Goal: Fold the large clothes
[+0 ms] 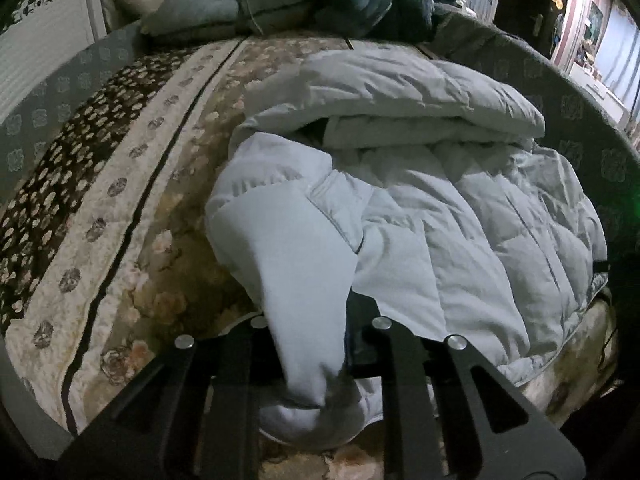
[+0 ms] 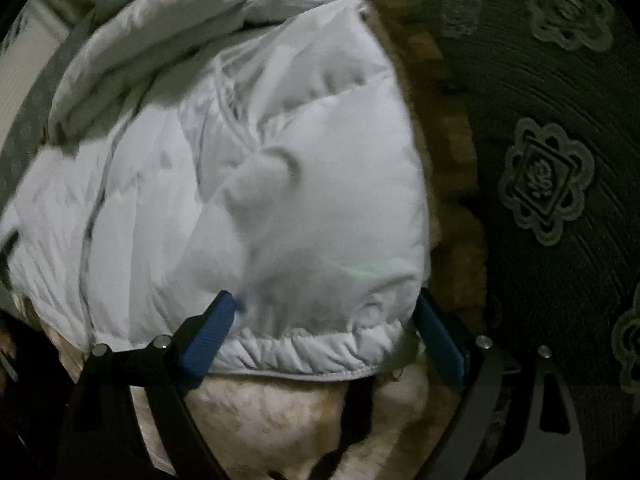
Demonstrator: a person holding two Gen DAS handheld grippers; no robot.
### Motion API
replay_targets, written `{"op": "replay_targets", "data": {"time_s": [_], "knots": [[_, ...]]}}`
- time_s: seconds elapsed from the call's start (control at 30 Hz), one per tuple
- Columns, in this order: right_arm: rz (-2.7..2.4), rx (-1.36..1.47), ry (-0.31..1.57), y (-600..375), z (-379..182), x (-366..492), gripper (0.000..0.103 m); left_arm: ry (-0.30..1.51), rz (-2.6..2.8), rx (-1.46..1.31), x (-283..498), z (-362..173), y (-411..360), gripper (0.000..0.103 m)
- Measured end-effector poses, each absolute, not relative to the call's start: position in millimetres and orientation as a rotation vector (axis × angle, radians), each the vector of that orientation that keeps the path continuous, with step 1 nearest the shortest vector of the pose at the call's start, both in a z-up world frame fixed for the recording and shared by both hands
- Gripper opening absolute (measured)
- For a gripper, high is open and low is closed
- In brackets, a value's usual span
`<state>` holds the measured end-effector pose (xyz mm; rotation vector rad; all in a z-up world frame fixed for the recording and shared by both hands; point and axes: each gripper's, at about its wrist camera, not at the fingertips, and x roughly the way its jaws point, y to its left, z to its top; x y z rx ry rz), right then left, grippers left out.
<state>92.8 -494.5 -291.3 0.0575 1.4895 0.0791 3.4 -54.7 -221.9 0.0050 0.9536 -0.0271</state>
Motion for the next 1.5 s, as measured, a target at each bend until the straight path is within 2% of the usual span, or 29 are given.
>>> {"op": "replay_targets", "data": {"time_s": [0.1,0.23,0.47,0.73,0.93,1.07,1.17,1.2,1.23,1.27,1.3,1.33,1.37,1.4,1.47,1.5], "knots": [[0.055,0.046,1.486,-496.5,-285.7,89.7,0.047,0.913,-0.039,0.033,1.1,-210.2,-60.8,0.015],[0.05,0.082,1.449,-497.6,-272.3,81.2,0.025,0.886,-0.056,0.025,2.2,-201.5,-62.0,0.014],[0.082,0.069,1.385,-487.1,-247.6,78.4,0.016,0.833,-0.081,0.034,-2.6,-183.1,-60.4,0.015],[0.187,0.165,1.151,-485.8,-182.0,75.3,0.01,0.761,-0.118,0.021,-2.5,-139.3,-42.2,0.014],[0.262,0.24,1.064,-480.3,-155.0,71.8,0.01,0.696,-0.123,0.016,13.0,-89.5,-3.2,0.014],[0.275,0.297,1.121,-453.7,-164.6,64.9,0.013,0.727,-0.094,0.071,43.3,-86.6,29.9,0.015],[0.19,0.332,1.193,-439.0,-189.9,58.6,0.022,0.847,-0.109,0.093,55.8,-115.7,40.6,0.018],[0.154,0.322,1.217,-435.2,-200.4,56.4,0.028,0.896,-0.122,0.144,51.0,-134.1,34.5,0.021],[0.139,0.309,1.243,-433.4,-209.3,55.4,0.038,0.947,-0.131,0.179,48.7,-147.4,29.7,0.021],[0.111,0.303,1.272,-431.4,-222.0,51.4,0.045,0.998,-0.14,0.218,47.3,-159.9,23.5,0.025],[0.086,0.305,1.294,-430.7,-232.8,47.6,0.06,1.022,-0.14,0.198,40.5,-170.8,20.7,0.029],[0.077,0.297,1.319,-430.2,-242.4,46.3,0.067,1.038,-0.125,0.163,34.3,-179.7,19.6,0.036],[0.071,0.269,1.349,-427.7,-252.4,44.8,0.067,1.053,-0.111,0.164,30.1,-187.5,17.3,0.057],[0.062,0.235,1.358,-424.6,-256.8,45.2,0.067,1.063,-0.065,0.182,22.3,-201.3,16.8,0.066],[0.04,0.216,1.362,-426.6,-260.8,46.3,0.067,1.07,0.001,0.159,10.4,-222.1,24.0,0.072],[0.029,0.206,1.365,-426.1,-262.8,47.4,0.071,1.087,0.031,0.136,3.6,-234.6,31.3,0.076]]}}
